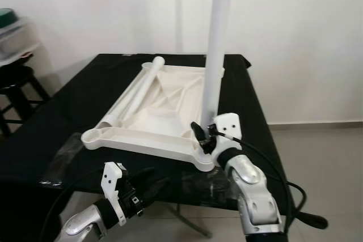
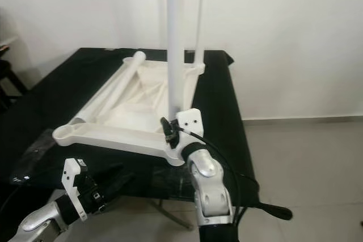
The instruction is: Building children table
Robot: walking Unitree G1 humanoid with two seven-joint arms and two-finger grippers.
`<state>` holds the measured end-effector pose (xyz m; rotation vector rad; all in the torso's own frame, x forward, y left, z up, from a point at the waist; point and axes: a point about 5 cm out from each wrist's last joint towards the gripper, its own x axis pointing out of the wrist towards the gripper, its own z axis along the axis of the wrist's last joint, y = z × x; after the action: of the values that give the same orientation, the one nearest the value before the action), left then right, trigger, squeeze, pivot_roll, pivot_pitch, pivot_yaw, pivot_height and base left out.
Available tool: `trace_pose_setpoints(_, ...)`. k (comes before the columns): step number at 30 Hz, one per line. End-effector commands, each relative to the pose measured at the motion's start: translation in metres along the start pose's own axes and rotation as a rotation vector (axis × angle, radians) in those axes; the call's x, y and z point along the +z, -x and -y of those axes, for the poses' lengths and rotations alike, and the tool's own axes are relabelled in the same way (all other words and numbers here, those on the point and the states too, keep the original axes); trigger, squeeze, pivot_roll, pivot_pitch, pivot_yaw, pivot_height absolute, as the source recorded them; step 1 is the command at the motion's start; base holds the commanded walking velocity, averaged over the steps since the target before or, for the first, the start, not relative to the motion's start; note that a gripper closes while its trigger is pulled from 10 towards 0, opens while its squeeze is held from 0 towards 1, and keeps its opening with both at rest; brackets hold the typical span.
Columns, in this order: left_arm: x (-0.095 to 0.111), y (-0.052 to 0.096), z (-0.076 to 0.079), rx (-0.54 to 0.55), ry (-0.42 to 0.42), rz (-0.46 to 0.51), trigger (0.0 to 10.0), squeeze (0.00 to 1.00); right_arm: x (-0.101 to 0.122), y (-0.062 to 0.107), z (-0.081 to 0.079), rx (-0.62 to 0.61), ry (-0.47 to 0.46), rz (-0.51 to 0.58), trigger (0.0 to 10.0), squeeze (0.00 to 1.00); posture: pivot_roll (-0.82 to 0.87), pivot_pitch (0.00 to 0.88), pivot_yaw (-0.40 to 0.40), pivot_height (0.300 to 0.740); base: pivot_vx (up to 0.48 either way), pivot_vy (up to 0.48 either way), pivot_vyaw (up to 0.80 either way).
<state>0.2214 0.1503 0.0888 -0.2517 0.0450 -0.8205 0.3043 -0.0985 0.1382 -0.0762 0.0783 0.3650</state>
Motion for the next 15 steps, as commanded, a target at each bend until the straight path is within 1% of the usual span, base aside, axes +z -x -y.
trace_pose_setpoints(1,0.0,0.003,-0.003,0.008,-0.008,-0.011,10.0,0.0,-0.025,0.003,-0.001,0.006,-0.032,-0.119,10.0,0.18,0.01,0.017,0.033,0.74,0.0,0.0,0.0)
trace_pose_setpoints(2,0.0,0.003,-0.003,0.011,-0.011,-0.01,10.0,0.0,-0.021,0.001,-0.001,0.054,-0.03,-0.106,10.0,0.56,0.01,0.014,0.033,0.74,0.0,0.0,0.0)
trace_pose_setpoints(3,0.0,0.003,-0.003,0.011,-0.011,-0.01,10.0,0.0,-0.021,0.001,-0.001,0.054,-0.03,-0.106,10.0,0.56,0.01,0.014,0.033,0.74,0.0,0.0,0.0)
trace_pose_setpoints(4,0.0,0.003,-0.004,0.013,-0.011,-0.01,10.0,0.0,-0.012,-0.003,0.001,0.145,-0.043,-0.072,10.0,1.0,0.01,0.008,0.031,0.74,0.0,0.0,0.0)
trace_pose_setpoints(5,0.0,0.003,-0.004,0.013,-0.011,-0.01,10.0,0.0,-0.012,-0.003,0.001,0.145,-0.043,-0.072,10.0,1.0,0.01,0.008,0.031,0.74,0.0,0.0,0.0)
trace_pose_setpoints(6,0.0,0.003,-0.004,0.015,-0.01,-0.009,10.0,0.0,-0.002,-0.006,0.002,0.223,-0.032,-0.046,10.0,1.0,0.01,0.007,0.032,0.74,0.0,0.0,0.0)
trace_pose_setpoints(8,0.0,0.003,-0.004,0.015,-0.01,-0.009,10.0,0.0,-0.002,-0.006,0.002,0.223,-0.032,-0.046,10.0,1.0,0.01,0.007,0.032,0.74,0.0,0.0,0.0)
trace_pose_setpoints(9,0.0,0.002,-0.005,0.016,-0.008,-0.008,10.0,0.0,0.008,-0.008,0.005,0.318,-0.012,-0.015,10.0,1.0,0.01,0.004,0.031,0.74,0.0,0.0,0.0)
trace_pose_setpoints(10,0.0,0.002,-0.005,0.016,-0.008,-0.008,10.0,0.0,0.008,-0.008,0.005,0.318,-0.012,-0.015,10.0,1.0,0.01,0.004,0.031,0.74,0.0,0.0,0.0)
trace_pose_setpoints(11,0.0,0.002,-0.005,0.017,-0.006,-0.007,10.0,0.0,0.016,-0.01,0.008,0.417,0.036,0.01,10.0,1.0,0.02,0.005,0.03,0.74,0.0,0.0,0.0)
trace_pose_setpoints(12,0.0,0.001,-0.005,0.017,-0.005,-0.007,10.0,0.0,0.022,-0.012,0.012,0.523,0.094,0.027,10.0,0.0,0.01,0.006,0.028,0.74,0.0,0.0,0.0)
trace_pose_setpoints(13,0.0,0.001,-0.005,0.017,-0.005,-0.007,10.0,0.0,0.022,-0.012,0.012,0.523,0.094,0.027,10.0,0.0,0.01,0.006,0.028,0.74,0.0,0.0,0.0)
trace_pose_setpoints(14,0.0,0.0,-0.005,0.016,-0.005,-0.007,10.0,0.0,0.028,-0.015,0.016,0.621,0.14,0.033,10.0,0.0,0.0,0.003,0.027,0.74,0.0,0.0,0.0)
trace_pose_setpoints(15,0.0,0.0,-0.005,0.016,-0.005,-0.007,10.0,0.0,0.028,-0.015,0.016,0.621,0.14,0.033,10.0,0.0,0.0,0.003,0.027,0.74,0.0,0.0,0.0)
